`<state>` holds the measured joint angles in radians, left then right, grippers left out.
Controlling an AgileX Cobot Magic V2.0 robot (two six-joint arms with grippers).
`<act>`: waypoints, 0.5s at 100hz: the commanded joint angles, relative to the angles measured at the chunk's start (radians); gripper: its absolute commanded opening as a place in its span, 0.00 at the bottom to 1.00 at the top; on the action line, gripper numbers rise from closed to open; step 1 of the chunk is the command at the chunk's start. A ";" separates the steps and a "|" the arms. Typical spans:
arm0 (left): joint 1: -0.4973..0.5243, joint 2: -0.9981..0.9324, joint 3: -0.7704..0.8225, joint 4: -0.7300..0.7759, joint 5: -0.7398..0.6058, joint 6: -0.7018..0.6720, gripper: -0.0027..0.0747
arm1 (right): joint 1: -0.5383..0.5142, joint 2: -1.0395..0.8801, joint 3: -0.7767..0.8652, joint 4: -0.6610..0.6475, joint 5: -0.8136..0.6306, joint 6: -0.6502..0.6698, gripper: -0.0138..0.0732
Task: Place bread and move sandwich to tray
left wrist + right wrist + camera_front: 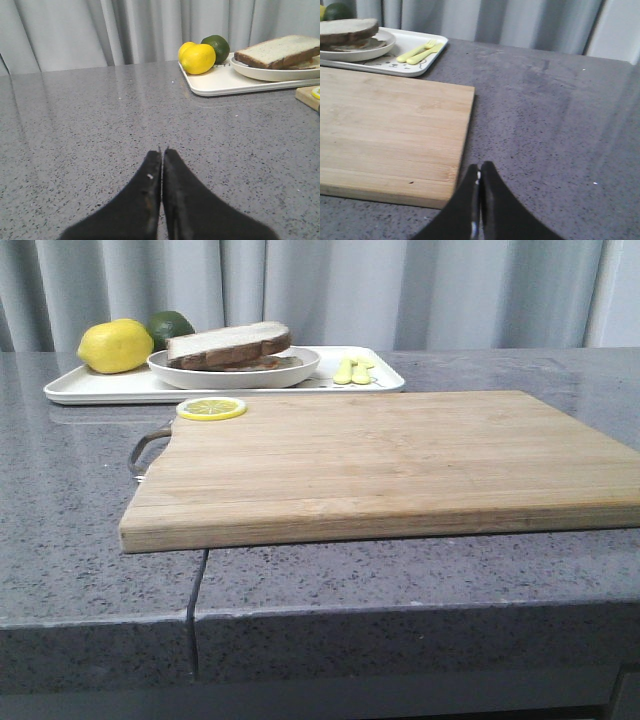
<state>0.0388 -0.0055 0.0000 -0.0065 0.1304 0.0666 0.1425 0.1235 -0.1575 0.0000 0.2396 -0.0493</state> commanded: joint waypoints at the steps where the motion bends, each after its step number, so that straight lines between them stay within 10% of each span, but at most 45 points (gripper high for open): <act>1: 0.002 -0.030 0.015 -0.010 -0.075 -0.002 0.01 | -0.016 -0.034 0.006 -0.044 -0.088 0.018 0.08; 50: 0.002 -0.030 0.015 -0.010 -0.075 -0.002 0.01 | -0.026 -0.154 0.186 -0.040 -0.214 0.019 0.08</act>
<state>0.0388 -0.0055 0.0000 -0.0065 0.1311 0.0666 0.1275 -0.0104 0.0267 -0.0300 0.1145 -0.0324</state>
